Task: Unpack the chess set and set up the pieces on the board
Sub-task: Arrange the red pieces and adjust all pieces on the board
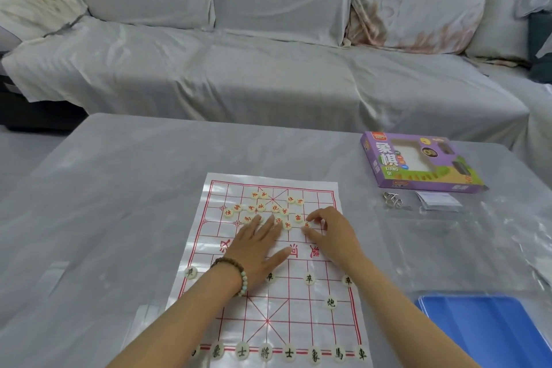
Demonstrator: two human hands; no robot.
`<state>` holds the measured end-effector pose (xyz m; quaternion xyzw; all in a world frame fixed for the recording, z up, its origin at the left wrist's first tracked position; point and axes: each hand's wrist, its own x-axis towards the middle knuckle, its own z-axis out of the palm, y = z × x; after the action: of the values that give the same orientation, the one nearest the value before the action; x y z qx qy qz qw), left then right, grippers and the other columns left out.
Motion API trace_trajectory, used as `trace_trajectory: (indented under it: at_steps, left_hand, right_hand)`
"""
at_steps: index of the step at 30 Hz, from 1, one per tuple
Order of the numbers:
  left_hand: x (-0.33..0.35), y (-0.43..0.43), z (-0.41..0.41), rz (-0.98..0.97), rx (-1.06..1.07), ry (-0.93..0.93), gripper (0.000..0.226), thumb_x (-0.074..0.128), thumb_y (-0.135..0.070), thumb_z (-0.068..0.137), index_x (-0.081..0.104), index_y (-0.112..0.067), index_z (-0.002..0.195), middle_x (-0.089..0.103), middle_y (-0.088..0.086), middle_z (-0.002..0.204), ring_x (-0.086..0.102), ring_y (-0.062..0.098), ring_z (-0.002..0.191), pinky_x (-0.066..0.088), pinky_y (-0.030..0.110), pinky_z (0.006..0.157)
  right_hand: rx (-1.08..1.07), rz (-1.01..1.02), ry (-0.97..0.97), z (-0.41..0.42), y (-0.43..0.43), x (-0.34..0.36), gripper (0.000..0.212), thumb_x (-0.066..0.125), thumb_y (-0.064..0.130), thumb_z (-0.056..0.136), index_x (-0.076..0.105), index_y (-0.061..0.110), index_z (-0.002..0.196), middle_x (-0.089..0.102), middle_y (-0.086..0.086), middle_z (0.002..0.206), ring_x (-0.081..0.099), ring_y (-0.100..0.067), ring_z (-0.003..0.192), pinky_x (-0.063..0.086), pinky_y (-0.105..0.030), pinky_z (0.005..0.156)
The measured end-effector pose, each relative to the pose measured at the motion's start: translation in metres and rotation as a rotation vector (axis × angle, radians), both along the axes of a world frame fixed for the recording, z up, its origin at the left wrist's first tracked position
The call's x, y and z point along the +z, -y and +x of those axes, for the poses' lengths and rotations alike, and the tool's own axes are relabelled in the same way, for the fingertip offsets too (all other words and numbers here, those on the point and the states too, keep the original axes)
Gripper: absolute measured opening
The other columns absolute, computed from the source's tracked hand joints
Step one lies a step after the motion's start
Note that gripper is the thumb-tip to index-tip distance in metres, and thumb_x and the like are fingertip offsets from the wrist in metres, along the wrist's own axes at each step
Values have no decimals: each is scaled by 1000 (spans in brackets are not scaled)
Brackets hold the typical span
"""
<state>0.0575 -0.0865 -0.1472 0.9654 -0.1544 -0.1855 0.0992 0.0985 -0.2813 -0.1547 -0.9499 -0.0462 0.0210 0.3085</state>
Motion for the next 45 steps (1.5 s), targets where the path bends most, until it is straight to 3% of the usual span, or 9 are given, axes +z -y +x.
trace_trajectory:
  at_steps: [3,6,12,21,26,30,36,41,45]
  left_hand:
    - [-2,1,5,3,-8,20,85,-8,-70,74,-7,-27,147,-15,-6,155,-18,17,141,-10,33,112]
    - [-5,2,15,36,17,36,68,5,-61,89,-7,-28,147,-15,-6,155,-17,17,142,-9,37,114]
    - [-1,27,7,18,-80,86,63,12,-54,94,-4,-26,148,-12,-5,156,-15,17,142,-8,39,116]
    - [-5,45,-1,31,-92,66,63,12,-54,95,4,-23,149,-2,-6,157,-8,15,143,-9,36,116]
    - [-4,44,-4,21,-82,64,61,13,-53,95,5,-24,149,-3,-7,156,-8,14,143,-8,36,116]
    - [-3,44,-3,1,-72,55,59,13,-53,96,7,-26,149,-2,-9,156,-7,12,143,-7,36,117]
    - [-3,43,-4,-22,-63,33,59,13,-52,96,6,-27,148,-3,-10,156,-8,11,143,-7,35,117]
    - [0,44,-3,-19,-59,25,59,14,-53,96,6,-26,148,-2,-10,156,-7,11,143,-7,35,116]
    - [0,43,-4,-23,-60,26,59,14,-53,96,6,-27,148,-1,-10,156,-7,11,143,-6,35,116]
  right_hand:
    - [21,-8,18,-1,2,-1,21,66,35,84,61,26,103,52,14,97,46,1,84,33,-4,69]
    - [19,-48,29,0,17,1,20,65,32,85,64,25,104,56,13,96,49,-1,86,41,-12,78]
    - [-74,22,-48,-5,50,0,26,66,32,84,60,29,109,55,11,98,50,-6,86,34,-7,69]
    - [-139,78,5,-7,48,-9,13,70,34,81,62,26,86,53,9,80,49,-9,74,34,-13,63]
    - [-167,47,8,-5,43,-9,35,71,50,74,56,31,99,52,10,86,49,-7,80,41,-20,71]
    - [-243,26,74,-4,32,-14,24,70,47,77,60,33,94,55,7,91,52,-9,86,46,-32,82]
    - [-148,174,-12,-9,53,-13,27,66,27,86,66,22,112,56,4,101,53,-7,89,37,-7,72]
    - [-226,188,35,-11,44,-11,28,73,33,79,62,23,102,51,8,97,47,-1,78,34,-5,65]
    - [-229,181,29,-11,43,-12,20,70,28,82,65,21,100,53,4,102,52,-7,90,34,-5,69]
